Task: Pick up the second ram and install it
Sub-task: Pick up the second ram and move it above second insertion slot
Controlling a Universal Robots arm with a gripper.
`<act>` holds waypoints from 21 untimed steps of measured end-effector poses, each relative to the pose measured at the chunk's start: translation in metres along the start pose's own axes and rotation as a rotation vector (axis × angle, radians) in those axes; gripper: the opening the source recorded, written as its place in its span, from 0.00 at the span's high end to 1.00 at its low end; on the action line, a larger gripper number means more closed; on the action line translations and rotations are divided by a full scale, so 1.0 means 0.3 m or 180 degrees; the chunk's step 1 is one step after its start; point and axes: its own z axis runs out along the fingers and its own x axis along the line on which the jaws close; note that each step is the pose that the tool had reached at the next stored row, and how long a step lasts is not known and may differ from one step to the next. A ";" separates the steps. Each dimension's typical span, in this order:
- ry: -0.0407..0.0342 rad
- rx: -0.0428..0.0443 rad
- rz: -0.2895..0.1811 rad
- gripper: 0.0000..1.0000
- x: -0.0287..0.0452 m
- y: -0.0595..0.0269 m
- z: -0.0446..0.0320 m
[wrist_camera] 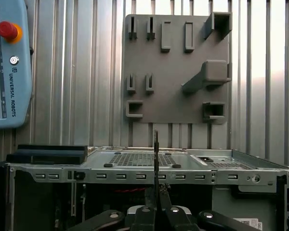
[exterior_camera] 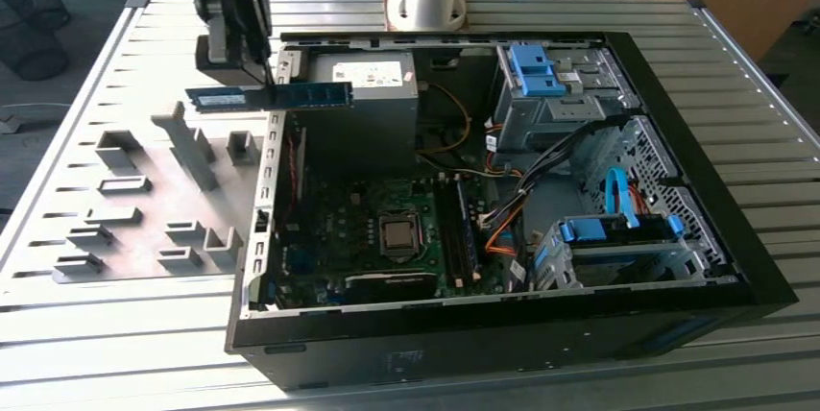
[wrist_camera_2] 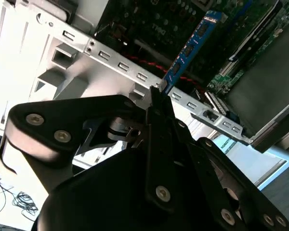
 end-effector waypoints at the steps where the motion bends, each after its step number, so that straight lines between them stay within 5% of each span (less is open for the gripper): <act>1: 0.0000 0.0000 0.0000 0.86 0.000 -0.008 0.000; 21: 0.0000 0.0000 0.0000 0.86 0.001 -0.163 -0.002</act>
